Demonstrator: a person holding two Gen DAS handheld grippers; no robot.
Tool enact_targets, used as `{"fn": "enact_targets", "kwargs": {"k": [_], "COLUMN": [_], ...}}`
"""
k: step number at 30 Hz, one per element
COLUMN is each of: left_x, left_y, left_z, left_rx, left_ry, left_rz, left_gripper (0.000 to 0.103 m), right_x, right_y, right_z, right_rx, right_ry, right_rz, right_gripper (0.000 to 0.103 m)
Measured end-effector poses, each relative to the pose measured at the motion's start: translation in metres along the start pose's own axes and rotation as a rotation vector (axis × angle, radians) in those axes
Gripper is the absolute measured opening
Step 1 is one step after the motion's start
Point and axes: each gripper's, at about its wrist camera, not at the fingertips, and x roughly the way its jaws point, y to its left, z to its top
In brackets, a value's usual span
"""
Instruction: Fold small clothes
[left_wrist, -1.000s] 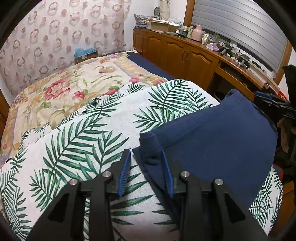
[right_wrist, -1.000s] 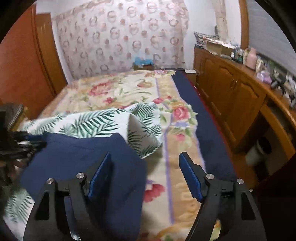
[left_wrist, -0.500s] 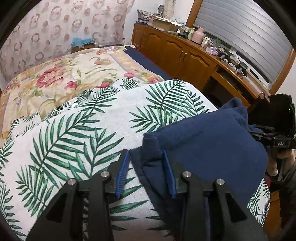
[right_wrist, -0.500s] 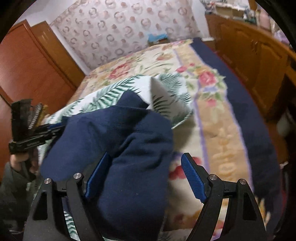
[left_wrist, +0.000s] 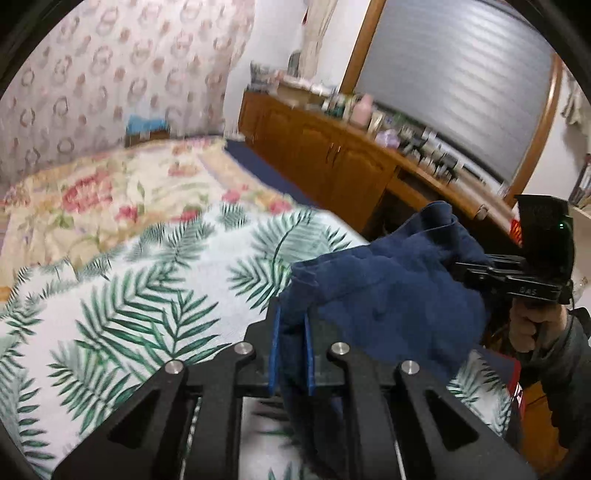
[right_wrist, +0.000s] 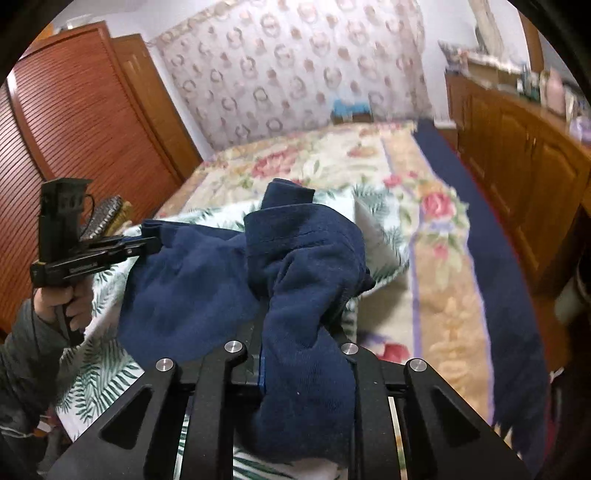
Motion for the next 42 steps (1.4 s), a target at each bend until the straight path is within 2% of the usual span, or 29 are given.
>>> {"fn": "enact_targets", "kwargs": {"k": [5, 10, 19, 24, 30, 33, 36, 39, 40, 41, 42], "left_x": [-0.067, -0.135, -0.256, -0.314, -0.335, -0.329, -0.323, -0.322, -0.321, -0.318, -0.317], "left_y": [0.0, 0.028, 0.106, 0.151, 0.197, 0.213, 0.216, 0.222, 0.217, 0.219, 0.216], "left_z": [0.004, -0.001, -0.043, -0.084, -0.137, -0.162, -0.178, -0.195, -0.193, -0.196, -0.197], "left_rx": [0.029, 0.021, -0.071, -0.164, -0.287, -0.337, -0.364, -0.389, -0.397, -0.402, -0.398], "left_ry": [-0.122, -0.197, -0.308, -0.373, -0.38, -0.359, -0.336, -0.31, -0.304, -0.289, -0.281], "left_rz": [0.068, 0.177, 0.42, 0.552, 0.658, 0.7, 0.728, 0.748, 0.745, 0.74, 0.743], "left_gripper": [0.008, 0.008, 0.008, 0.008, 0.008, 0.008, 0.008, 0.008, 0.008, 0.008, 0.009], "right_x": [-0.017, -0.006, 0.069, 0.118, 0.176, 0.212, 0.248, 0.274, 0.278, 0.282, 0.283], "right_y": [0.045, 0.105, 0.245, 0.334, 0.43, 0.47, 0.493, 0.5, 0.497, 0.496, 0.495], "right_z": [0.029, 0.064, 0.127, 0.161, 0.176, 0.171, 0.167, 0.168, 0.172, 0.175, 0.175], "right_rx": [-0.104, -0.224, -0.454, -0.596, -0.751, -0.809, -0.821, -0.778, -0.737, -0.693, -0.672], "right_ry": [-0.069, -0.101, -0.087, -0.057, 0.004, 0.047, 0.091, 0.076, 0.066, 0.071, 0.067], "right_rz": [0.015, 0.067, 0.231, 0.318, 0.39, 0.39, 0.371, 0.309, 0.295, 0.3, 0.296], "right_gripper": [0.016, 0.016, 0.016, 0.016, 0.016, 0.016, 0.016, 0.027, 0.035, 0.049, 0.056]}}
